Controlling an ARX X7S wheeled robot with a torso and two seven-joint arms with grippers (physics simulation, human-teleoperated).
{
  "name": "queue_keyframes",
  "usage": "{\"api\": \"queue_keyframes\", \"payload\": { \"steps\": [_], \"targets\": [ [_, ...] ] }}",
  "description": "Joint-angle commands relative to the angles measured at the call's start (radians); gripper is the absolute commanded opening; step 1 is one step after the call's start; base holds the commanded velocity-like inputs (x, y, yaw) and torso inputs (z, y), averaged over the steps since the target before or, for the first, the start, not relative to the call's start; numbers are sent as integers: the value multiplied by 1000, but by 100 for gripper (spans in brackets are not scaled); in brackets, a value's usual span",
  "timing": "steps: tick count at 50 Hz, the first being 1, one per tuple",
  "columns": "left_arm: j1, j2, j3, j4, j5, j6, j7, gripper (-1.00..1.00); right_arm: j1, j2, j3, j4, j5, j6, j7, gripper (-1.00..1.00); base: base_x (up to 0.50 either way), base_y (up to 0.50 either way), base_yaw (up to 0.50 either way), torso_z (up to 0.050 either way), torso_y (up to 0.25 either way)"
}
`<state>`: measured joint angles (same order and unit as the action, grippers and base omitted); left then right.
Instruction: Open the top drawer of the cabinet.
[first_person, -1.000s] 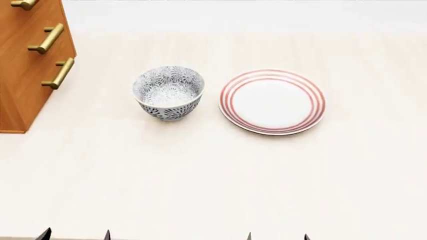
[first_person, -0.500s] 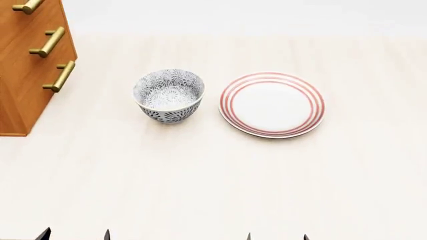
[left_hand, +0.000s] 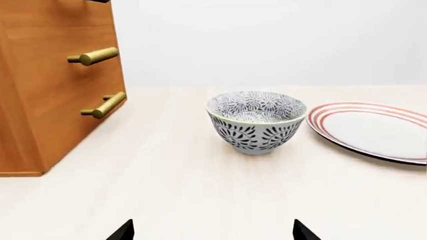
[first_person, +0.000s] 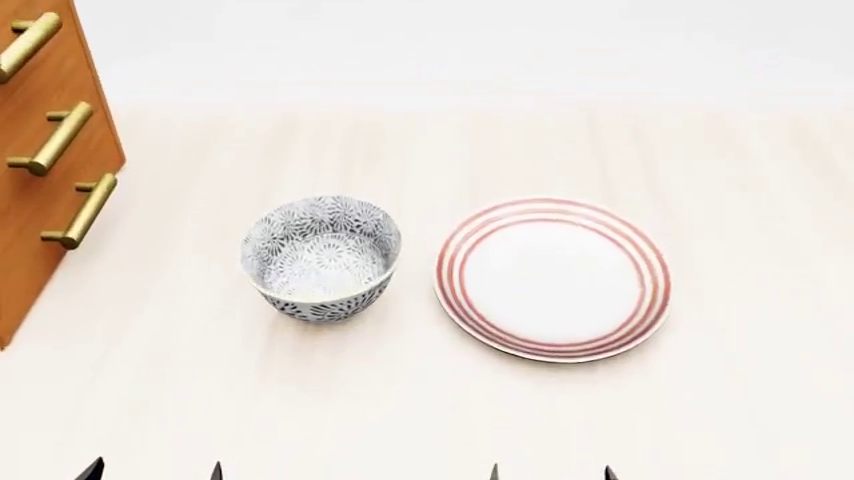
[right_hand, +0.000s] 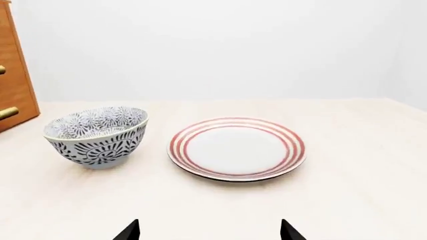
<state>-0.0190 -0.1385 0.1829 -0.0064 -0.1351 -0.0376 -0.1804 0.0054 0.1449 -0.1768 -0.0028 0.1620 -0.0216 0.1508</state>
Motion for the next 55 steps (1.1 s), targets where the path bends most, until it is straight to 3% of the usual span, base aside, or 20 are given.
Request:
{"api": "queue_keyframes", "payload": {
  "steps": [1, 48, 55],
  "targets": [
    [2, 10, -13, 5, 7, 2, 12, 100, 2, -12, 12, 5, -15, -2, -11, 100, 500, 0, 0, 0, 0],
    [1, -18, 25, 6, -21, 7, -20, 100, 2, 17, -24, 3, 11, -12, 17, 100, 500, 0, 0, 0, 0],
    [2, -22, 30, 10, -24, 6, -24, 100, -1, 21, -28, 0, 20, -26, 15, 100, 73, 0, 0, 0, 0]
  ]
}}
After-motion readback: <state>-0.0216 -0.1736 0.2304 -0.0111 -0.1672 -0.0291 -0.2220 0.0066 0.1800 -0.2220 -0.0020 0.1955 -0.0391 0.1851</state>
